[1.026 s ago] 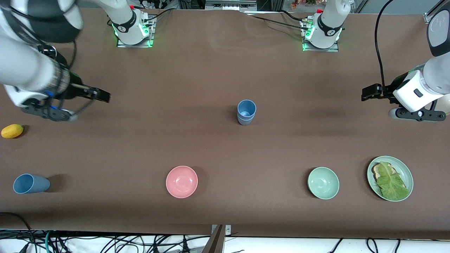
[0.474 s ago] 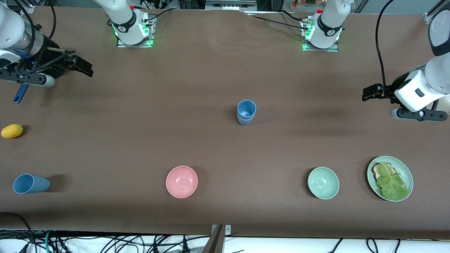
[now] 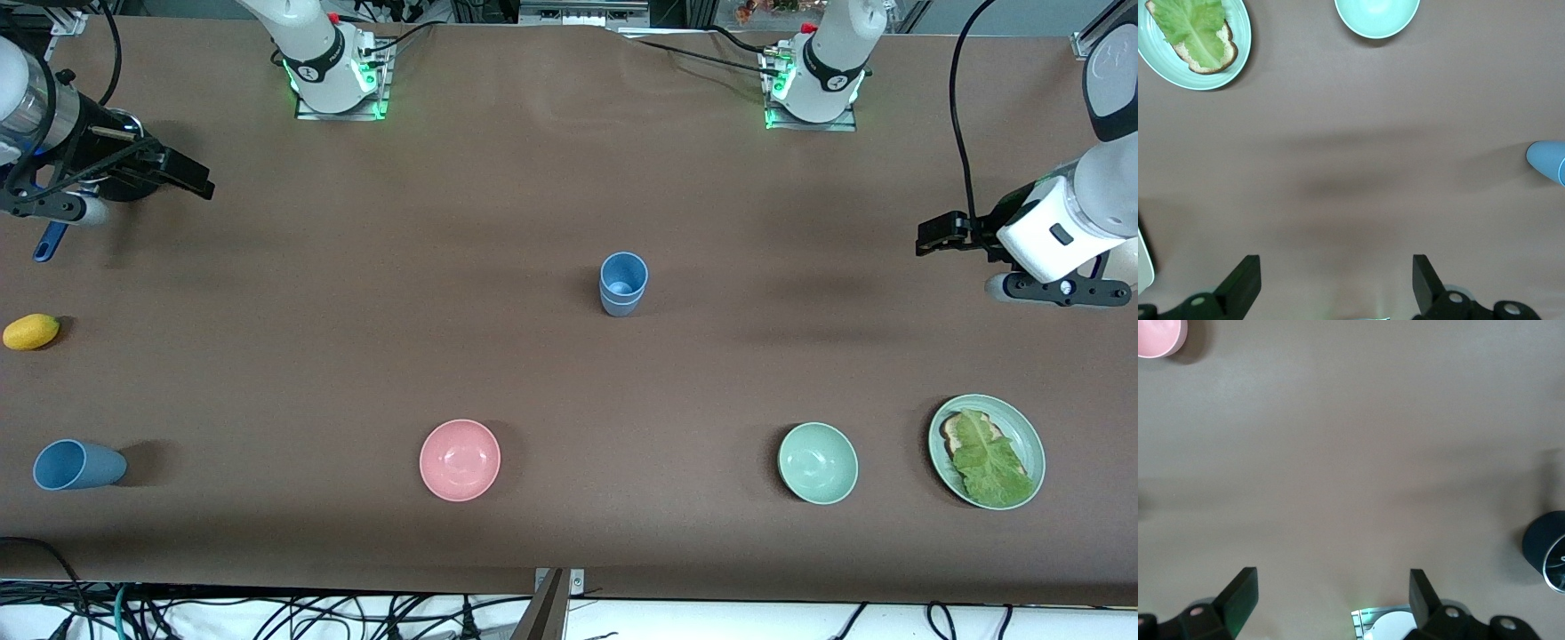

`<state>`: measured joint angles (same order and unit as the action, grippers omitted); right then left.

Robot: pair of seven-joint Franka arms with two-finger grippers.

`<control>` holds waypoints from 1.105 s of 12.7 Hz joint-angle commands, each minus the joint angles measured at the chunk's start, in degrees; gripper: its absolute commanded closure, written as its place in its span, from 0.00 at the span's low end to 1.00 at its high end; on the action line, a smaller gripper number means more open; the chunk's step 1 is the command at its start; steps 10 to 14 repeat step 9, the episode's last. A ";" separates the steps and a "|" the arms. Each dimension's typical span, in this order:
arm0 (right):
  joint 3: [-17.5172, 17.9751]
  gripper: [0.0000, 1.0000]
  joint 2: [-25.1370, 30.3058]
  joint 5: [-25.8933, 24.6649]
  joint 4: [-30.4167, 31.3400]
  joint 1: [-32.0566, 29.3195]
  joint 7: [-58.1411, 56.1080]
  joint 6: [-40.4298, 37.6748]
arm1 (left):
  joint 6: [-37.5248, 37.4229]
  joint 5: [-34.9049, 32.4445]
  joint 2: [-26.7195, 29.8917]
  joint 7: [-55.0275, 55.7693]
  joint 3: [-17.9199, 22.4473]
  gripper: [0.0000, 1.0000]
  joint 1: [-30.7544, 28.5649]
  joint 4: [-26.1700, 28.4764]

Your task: Stack blue cups with both arms

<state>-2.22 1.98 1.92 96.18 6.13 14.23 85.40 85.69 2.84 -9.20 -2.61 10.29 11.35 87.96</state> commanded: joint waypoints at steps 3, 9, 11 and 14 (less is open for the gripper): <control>0.11 0.00 -1.01 0.10 -1.17 -0.33 -1.22 -0.15 | -0.97 1.02 -0.20 -1.08 -0.09 0.00 -0.10 -1.47; 0.02 0.00 -1.19 -0.25 -1.52 -0.42 -2.71 -0.23 | -0.97 1.11 -0.20 -1.08 -0.09 0.00 -0.01 -1.47; 0.02 0.00 -1.19 -0.25 -1.52 -0.42 -2.71 -0.23 | -0.97 1.11 -0.20 -1.08 -0.09 0.00 -0.01 -1.47; 0.02 0.00 -1.19 -0.25 -1.52 -0.42 -2.71 -0.23 | -0.97 1.11 -0.20 -1.08 -0.09 0.00 -0.01 -1.47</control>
